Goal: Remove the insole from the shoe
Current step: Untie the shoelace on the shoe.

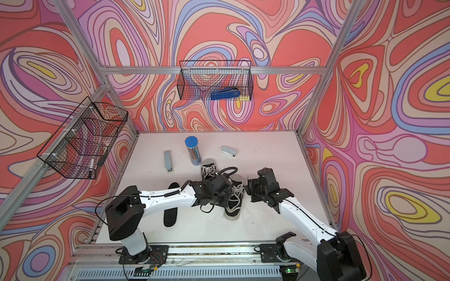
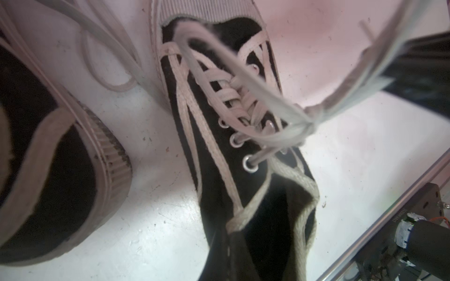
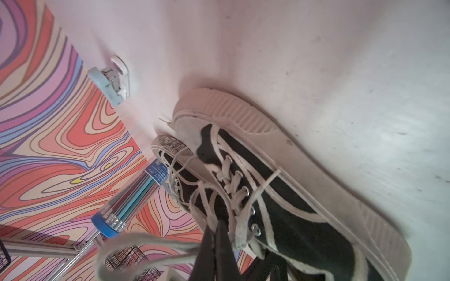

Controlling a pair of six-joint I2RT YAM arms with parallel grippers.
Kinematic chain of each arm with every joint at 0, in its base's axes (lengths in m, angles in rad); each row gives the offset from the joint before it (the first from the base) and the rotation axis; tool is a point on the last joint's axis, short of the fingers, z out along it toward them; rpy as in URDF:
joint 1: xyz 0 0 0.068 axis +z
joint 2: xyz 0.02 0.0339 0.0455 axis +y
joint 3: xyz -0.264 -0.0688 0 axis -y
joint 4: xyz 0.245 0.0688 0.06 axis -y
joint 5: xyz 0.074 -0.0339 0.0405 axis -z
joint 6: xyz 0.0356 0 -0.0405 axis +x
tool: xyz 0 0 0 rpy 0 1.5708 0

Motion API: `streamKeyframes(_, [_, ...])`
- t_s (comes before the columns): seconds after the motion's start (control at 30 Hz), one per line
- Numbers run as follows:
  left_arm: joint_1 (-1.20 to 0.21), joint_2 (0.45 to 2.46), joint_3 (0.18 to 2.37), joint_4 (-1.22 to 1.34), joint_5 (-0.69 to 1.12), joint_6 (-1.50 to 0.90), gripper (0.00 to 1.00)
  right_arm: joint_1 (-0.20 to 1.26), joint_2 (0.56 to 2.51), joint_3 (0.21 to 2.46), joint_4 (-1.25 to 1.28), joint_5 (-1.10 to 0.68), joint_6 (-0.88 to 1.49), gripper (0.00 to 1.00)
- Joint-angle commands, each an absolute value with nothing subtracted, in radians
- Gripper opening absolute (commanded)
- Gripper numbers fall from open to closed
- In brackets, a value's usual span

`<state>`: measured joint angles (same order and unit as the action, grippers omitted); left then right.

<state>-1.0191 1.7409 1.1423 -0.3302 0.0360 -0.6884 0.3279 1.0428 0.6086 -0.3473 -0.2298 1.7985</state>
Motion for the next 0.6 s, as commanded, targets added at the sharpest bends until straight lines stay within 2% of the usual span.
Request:
streamKeyframes(0.0, [-1.003,1.705,1.113,-0.382,-0.009,-0.706,0.00,0.264,0.990,0.701,-0.517,-0.106,1.674,0.00])
streamKeyframes(0.3, [-0.998,1.689,1.089,-0.378,0.000,-0.703,0.00,0.109,1.053,1.021,-0.685,-0.025,1.315,0.00])
streamKeyframes(0.57, [-0.995,1.686,1.080,-0.368,0.010,-0.703,0.00,0.072,1.186,1.271,-0.733,0.010,1.127,0.00])
